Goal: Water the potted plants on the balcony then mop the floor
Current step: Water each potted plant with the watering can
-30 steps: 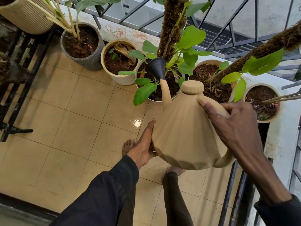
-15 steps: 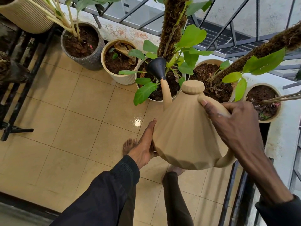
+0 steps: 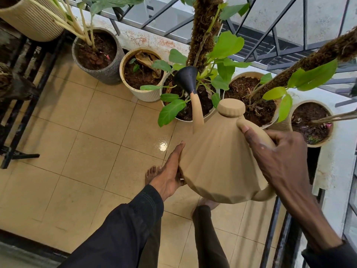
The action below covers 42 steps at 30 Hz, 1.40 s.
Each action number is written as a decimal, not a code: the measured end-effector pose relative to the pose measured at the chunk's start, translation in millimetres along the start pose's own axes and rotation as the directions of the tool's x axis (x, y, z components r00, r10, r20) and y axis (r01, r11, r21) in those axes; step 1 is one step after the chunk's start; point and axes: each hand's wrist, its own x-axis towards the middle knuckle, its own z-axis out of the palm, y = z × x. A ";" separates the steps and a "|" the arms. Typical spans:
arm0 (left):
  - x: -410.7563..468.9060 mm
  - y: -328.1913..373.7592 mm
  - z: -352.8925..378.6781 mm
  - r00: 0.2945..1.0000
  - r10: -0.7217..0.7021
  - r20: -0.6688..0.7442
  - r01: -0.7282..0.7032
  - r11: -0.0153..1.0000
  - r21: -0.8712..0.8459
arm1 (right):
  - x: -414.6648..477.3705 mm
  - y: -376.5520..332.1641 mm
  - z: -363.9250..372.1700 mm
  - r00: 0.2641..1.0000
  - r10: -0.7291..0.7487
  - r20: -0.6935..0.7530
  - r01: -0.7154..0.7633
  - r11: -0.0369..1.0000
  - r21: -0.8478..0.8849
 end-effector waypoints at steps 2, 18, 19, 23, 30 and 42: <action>1.2 0.5 -0.6 1.000 0.005 0.008 -0.005 1.000 -0.010 | -2.1 2.9 0.0 1.000 0.004 -0.007 -0.004 1.000 0.005; 7.9 12.9 -12.5 0.995 0.096 0.032 -0.095 0.995 -0.018 | -19.9 22.0 15.6 0.995 0.002 -0.104 0.008 0.995 0.095; 7.3 14.8 -13.4 0.994 0.103 0.035 -0.102 0.995 -0.019 | -21.1 23.2 17.4 0.994 -0.001 -0.108 0.011 0.996 0.090; 6.9 21.3 -22.0 0.991 0.118 0.058 -0.119 0.993 0.006 | -23.6 21.5 24.4 0.992 -0.007 -0.122 0.020 0.995 0.100; 4.3 33.7 -34.8 0.989 0.122 0.082 -0.124 0.992 0.022 | -29.5 11.4 36.1 0.989 0.044 -0.140 -0.021 0.986 0.164; -22.4 61.2 -42.8 0.987 0.145 0.070 -0.159 0.948 0.274 | -60.9 6.2 55.8 0.948 0.137 -0.287 -0.068 0.969 0.238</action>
